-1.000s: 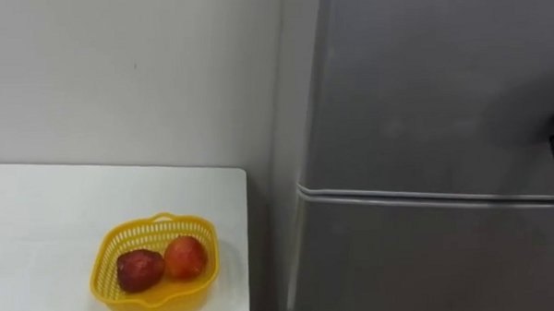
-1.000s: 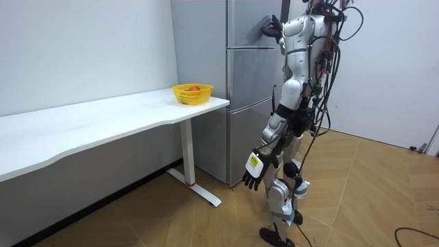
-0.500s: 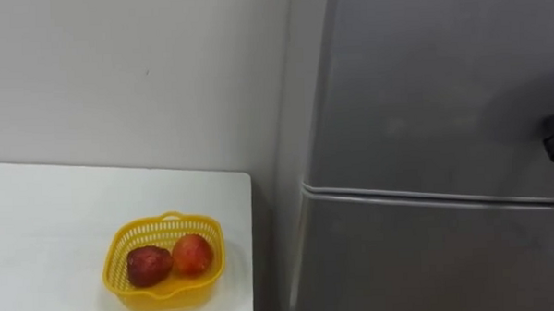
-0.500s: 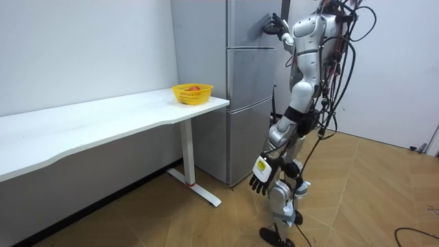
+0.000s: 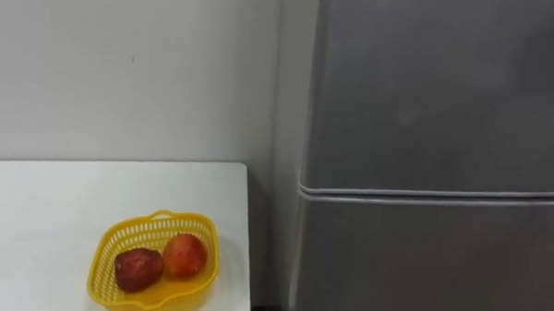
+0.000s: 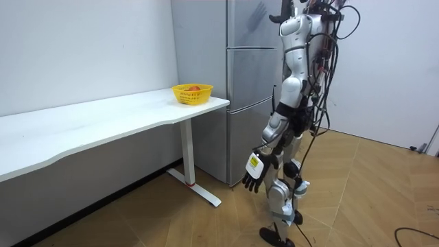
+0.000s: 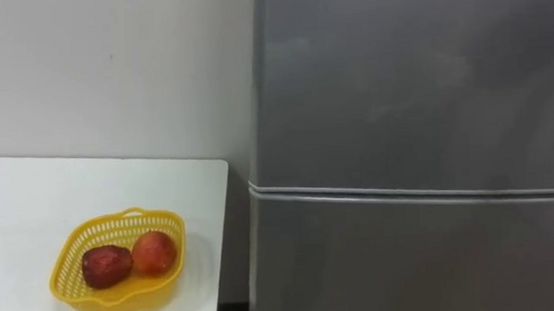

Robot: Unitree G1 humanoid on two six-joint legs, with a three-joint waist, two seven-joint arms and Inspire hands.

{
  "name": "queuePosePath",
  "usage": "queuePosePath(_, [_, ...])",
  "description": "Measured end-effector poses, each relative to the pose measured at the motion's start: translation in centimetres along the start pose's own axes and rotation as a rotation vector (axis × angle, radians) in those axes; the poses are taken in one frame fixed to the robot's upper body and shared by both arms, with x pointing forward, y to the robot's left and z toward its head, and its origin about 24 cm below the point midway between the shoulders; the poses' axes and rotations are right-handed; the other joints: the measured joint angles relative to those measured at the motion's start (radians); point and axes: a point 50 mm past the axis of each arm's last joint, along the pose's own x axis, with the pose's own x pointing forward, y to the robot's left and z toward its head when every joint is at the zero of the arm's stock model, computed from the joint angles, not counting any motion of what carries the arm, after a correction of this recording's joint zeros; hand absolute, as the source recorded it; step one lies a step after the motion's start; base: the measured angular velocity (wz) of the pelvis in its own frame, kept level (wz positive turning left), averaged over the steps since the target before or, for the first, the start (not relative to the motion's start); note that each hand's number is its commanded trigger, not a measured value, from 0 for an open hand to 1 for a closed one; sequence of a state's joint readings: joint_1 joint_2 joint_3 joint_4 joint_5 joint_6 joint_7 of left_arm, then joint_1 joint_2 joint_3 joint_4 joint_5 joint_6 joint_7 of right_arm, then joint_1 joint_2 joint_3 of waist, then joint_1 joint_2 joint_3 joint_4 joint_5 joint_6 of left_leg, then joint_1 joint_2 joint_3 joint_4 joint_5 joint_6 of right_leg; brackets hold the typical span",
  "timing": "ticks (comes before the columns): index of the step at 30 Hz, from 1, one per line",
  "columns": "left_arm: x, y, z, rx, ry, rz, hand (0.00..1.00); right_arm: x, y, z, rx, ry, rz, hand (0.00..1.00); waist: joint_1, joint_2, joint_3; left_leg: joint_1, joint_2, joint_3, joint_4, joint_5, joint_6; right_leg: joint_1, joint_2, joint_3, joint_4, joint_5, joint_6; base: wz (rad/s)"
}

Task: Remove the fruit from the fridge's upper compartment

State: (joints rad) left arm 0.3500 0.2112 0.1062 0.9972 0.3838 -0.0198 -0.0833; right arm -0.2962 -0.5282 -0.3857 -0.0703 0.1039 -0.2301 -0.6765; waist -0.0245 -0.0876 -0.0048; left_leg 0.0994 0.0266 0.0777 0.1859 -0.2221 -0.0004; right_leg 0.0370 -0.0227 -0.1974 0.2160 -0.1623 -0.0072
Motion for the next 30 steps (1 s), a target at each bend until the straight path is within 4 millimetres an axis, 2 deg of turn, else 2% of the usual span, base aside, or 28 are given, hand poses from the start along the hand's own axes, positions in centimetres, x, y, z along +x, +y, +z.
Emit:
queuePosePath(5, [0.0, 0.1, 0.0, 0.002, -0.010, 0.015, 0.00, 0.4, -1.1, 0.4, -0.023, -0.039, -0.098, 0.00, -0.028, 0.009, 0.0015, 0.014, 0.000, 0.002, -0.010, 0.000, 0.000, 0.016, 0.001, -0.003, -0.013, 0.000, 0.000, 0.02])
queuePosePath(11, [-0.1, 0.3, -0.2, -0.006, -0.003, 0.022, 0.00, 0.1, -5.2, -0.1, -0.073, -0.005, -0.243, 0.00, -0.046, 0.013, 0.0005, 0.014, 0.001, 0.002, -0.023, -0.001, 0.000, 0.013, 0.004, -0.002, -0.017, -0.002, 0.003, 0.01])
queuePosePath(13, [-0.2, 0.2, -0.5, -0.008, 0.003, 0.021, 0.00, -0.2, -6.9, -0.6, -0.052, 0.048, -0.296, 0.00, -0.054, 0.019, -0.0041, 0.015, 0.001, 0.002, -0.026, -0.001, 0.000, 0.016, 0.006, 0.000, -0.026, -0.002, 0.003, 0.00])
queuePosePath(18, [-0.2, 0.5, -0.5, -0.017, 0.007, 0.061, 0.00, -1.4, -9.9, -2.1, 0.002, 0.204, -0.414, 0.00, -0.064, 0.027, -0.0023, 0.014, 0.001, 0.003, -0.026, 0.000, 0.000, 0.016, 0.007, 0.003, -0.030, -0.002, 0.003, 0.00])
queuePosePath(20, [-0.1, 0.6, -0.2, -0.016, -0.002, 0.084, 0.00, -2.4, -10.8, -3.1, -0.006, 0.270, -0.445, 0.00, -0.067, 0.034, -0.0012, 0.014, 0.001, 0.003, -0.025, 0.000, 0.000, 0.017, 0.007, 0.004, -0.031, -0.002, 0.003, 0.00])
queuePosePath(23, [-0.1, 0.8, 0.1, -0.017, -0.011, 0.100, 0.00, -4.9, -12.7, -5.0, -0.016, 0.419, -0.521, 0.00, -0.063, 0.041, -0.0009, 0.016, 0.002, 0.005, -0.026, 0.000, 0.000, 0.019, 0.008, 0.006, -0.032, -0.002, 0.003, 0.00])
queuePosePath(27, [-0.1, 1.0, 0.2, -0.019, -0.002, 0.130, 0.00, -9.2, -15.0, -7.8, -0.030, 0.640, -0.663, 0.00, -0.063, 0.046, 0.0005, 0.011, 0.002, 0.012, -0.026, 0.000, 0.000, 0.013, 0.007, 0.007, -0.031, -0.005, 0.004, 0.00])
queuePosePath(30, [0.0, 1.2, 0.6, -0.021, 0.003, 0.140, 0.00, -12.4, -16.5, -9.6, -0.115, 0.776, -0.734, 0.00, -0.067, 0.051, 0.0000, 0.008, 0.001, 0.006, -0.031, 0.000, 0.000, 0.011, 0.006, 0.007, -0.031, -0.006, 0.006, 0.04])
